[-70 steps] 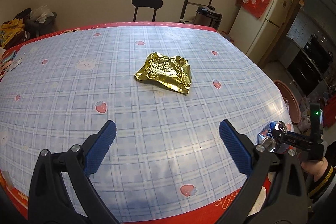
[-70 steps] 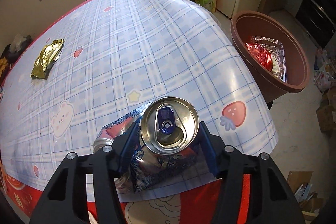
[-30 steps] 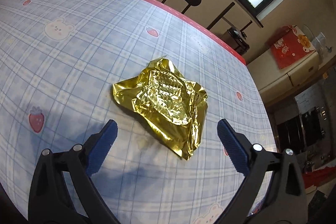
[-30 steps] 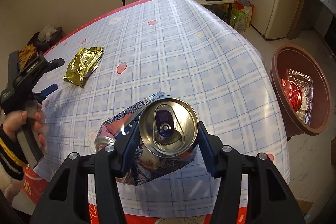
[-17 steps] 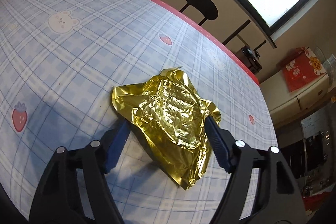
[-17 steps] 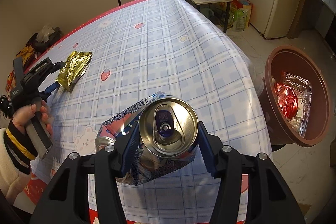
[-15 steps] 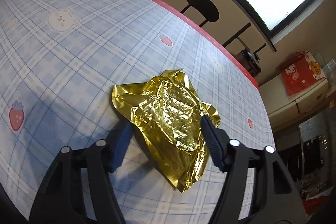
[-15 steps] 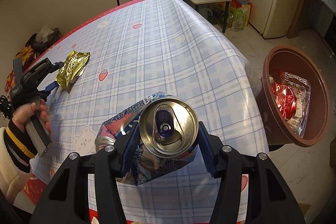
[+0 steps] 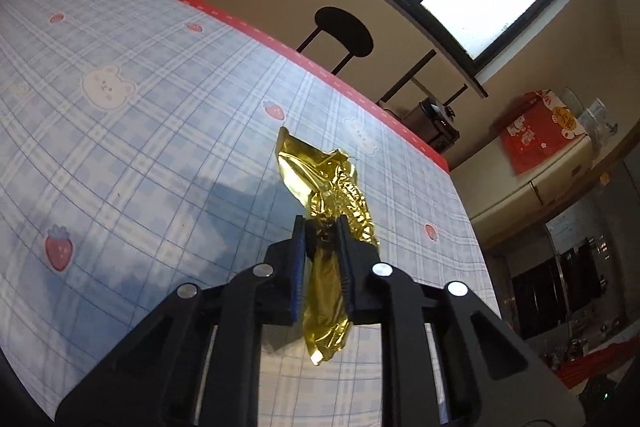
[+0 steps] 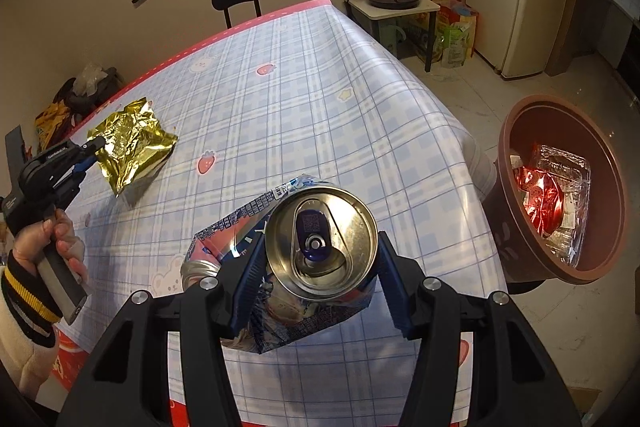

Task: Collect trash
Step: 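Carry the blue can over the bin and open the right gripper while the left gripper carries the foil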

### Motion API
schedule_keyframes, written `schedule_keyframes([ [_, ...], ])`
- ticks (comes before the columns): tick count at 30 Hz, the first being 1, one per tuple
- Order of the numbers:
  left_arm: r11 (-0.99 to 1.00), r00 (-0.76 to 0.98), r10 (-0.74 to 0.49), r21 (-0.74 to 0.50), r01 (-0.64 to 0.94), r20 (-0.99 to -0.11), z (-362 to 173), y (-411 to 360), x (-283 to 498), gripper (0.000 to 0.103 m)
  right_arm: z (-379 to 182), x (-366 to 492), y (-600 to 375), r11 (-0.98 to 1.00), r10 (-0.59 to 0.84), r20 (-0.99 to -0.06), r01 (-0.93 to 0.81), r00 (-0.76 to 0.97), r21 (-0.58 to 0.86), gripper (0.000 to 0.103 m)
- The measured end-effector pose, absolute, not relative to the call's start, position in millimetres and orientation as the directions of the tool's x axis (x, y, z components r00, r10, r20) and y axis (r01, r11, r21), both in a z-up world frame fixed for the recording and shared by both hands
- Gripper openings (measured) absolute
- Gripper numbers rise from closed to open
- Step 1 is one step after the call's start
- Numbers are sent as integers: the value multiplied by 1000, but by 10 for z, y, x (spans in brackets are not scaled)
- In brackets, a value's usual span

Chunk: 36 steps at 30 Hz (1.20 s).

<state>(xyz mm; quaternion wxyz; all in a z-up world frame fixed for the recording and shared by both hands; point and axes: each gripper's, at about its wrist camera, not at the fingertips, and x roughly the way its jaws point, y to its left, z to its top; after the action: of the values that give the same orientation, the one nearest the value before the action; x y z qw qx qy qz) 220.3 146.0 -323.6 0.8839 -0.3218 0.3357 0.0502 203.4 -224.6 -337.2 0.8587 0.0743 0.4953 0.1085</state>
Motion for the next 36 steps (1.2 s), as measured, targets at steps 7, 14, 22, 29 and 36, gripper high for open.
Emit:
schedule_keyframes([
  [7, 869, 796, -132, -455, -193, -591, -2784, 1367, 1749, 14, -3215, 1964, -2236, 961, 273, -810, -117, 519, 249, 54],
  [14, 909, 810, -140, -398, -122, -570, -2483, 1184, 1236, 14, -3120, 1846, -2262, 955, 292, -793, -116, 535, 273, 54],
  [22, 913, 838, -178, -404, -55, -515, -2111, 911, 956, 14, -2934, 1765, -2448, 952, 300, -762, -130, 574, 278, 54],
  [29, 912, 844, -227, -410, 8, -486, -1911, 544, 971, 14, -2816, 1801, -3120, 972, 204, -753, -37, 626, 232, 54],
  [36, 913, 838, -253, -405, 43, -482, -1860, 204, 991, 14, -2701, 2014, -4077, 983, 31, -745, 113, 666, 143, 54],
])
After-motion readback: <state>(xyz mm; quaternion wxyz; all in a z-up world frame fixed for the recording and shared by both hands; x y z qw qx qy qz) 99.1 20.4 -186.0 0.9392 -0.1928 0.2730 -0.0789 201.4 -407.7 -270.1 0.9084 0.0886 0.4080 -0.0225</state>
